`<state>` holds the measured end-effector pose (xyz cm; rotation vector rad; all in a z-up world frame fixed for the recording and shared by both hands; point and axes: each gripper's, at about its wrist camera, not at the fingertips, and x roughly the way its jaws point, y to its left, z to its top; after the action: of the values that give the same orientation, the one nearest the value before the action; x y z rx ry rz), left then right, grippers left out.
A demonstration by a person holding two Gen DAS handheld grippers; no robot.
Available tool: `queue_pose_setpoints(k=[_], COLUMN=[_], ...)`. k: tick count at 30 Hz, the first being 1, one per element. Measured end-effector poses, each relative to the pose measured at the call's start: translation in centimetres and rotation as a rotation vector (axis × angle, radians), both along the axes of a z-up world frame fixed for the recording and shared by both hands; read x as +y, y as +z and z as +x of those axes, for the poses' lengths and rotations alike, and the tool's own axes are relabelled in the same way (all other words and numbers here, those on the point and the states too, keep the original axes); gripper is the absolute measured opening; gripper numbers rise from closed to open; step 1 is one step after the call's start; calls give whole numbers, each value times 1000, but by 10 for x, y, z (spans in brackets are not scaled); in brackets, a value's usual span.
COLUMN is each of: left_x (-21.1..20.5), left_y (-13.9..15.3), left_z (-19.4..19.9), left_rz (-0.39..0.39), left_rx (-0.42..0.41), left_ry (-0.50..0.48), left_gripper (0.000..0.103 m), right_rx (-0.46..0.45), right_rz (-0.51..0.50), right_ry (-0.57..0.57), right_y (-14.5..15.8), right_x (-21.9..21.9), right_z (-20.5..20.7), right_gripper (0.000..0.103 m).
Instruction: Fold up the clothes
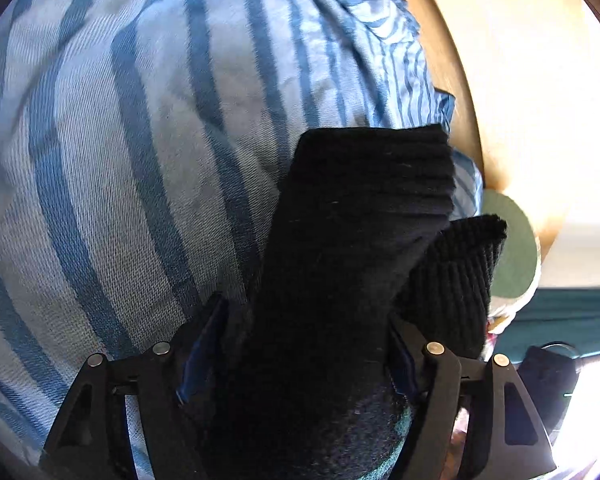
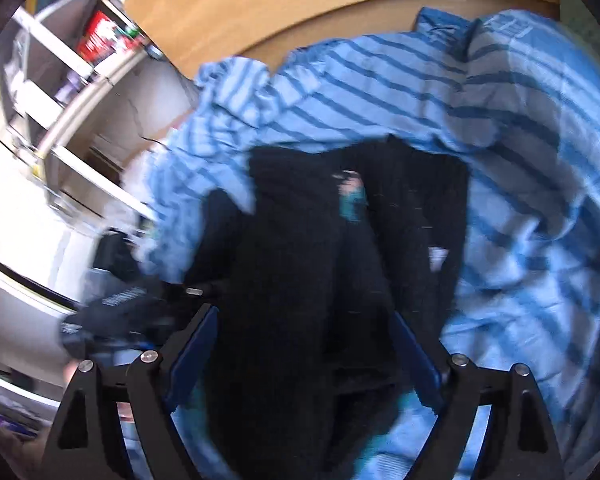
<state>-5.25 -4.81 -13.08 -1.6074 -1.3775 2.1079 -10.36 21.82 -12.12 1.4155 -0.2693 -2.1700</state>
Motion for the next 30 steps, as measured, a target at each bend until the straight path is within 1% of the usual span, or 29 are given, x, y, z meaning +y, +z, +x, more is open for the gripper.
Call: queue_pose_setpoints(k=[1,3,6,8,9,10,12,13,14,15,17,18,20,21,22,24,26,27,29,30], left_x=[-2,-2,-4,-6,-7,-7,-8,-8,-6,-4,2,6,17,22,23,25,22,24,27,29], left_y=[-1,0,0,-1,-1,0,4,7,13,19,31,37,45,48,51,55,55,56,59,60], left_z=[1,0,0,1,3,5,11,14,17,20,29,34,46,51,46,50,59,57,56,57], left_rz=[11,0,11,35,57,86,134,155,150,145,141,141,140,128,115,96,94,83,55,41], left_rx=[-2,-6,-13,-14,-17,-18,-6,8,33,59,116,143,187,203,213,223,218,211,205,205], left_ry=[2,-1,2,7,7,6,-4,-14,-32,-49,-105,-136,-205,-232,-248,-259,-254,-254,-274,-286], left_gripper=[74,74,74,74,74,74,72,71,67,64,61,59,58,58,58,58,58,58,57,57], right_rx=[-4,-18,-8,-45,-78,-135,-196,-209,-209,-209,-201,-190,-151,-139,-128,-105,-115,-122,-119,-91], right_rz=[-17,-51,-32,-68,-103,-178,-314,-390,-416,-440,-394,-341,-219,-197,-175,-132,-205,-245,-396,-449], right_ry=[8,28,61,49,34,3,-21,-29,-30,-31,-13,6,44,50,55,65,21,0,-36,-44], right_y=[-3,-3,-3,-11,-16,-23,-28,-28,-26,-25,-22,-20,-17,-15,-12,-7,-3,-2,6,13], right_x=[0,-4,-12,-12,-7,2,16,24,29,34,36,34,26,26,25,24,38,44,59,66], right_z=[-3,-9,-20,-29,-32,-34,-29,-22,-13,-5,16,26,47,52,57,68,62,57,47,46], right_gripper=[90,90,90,91,91,90,85,82,80,80,80,80,80,82,84,84,84,84,83,83])
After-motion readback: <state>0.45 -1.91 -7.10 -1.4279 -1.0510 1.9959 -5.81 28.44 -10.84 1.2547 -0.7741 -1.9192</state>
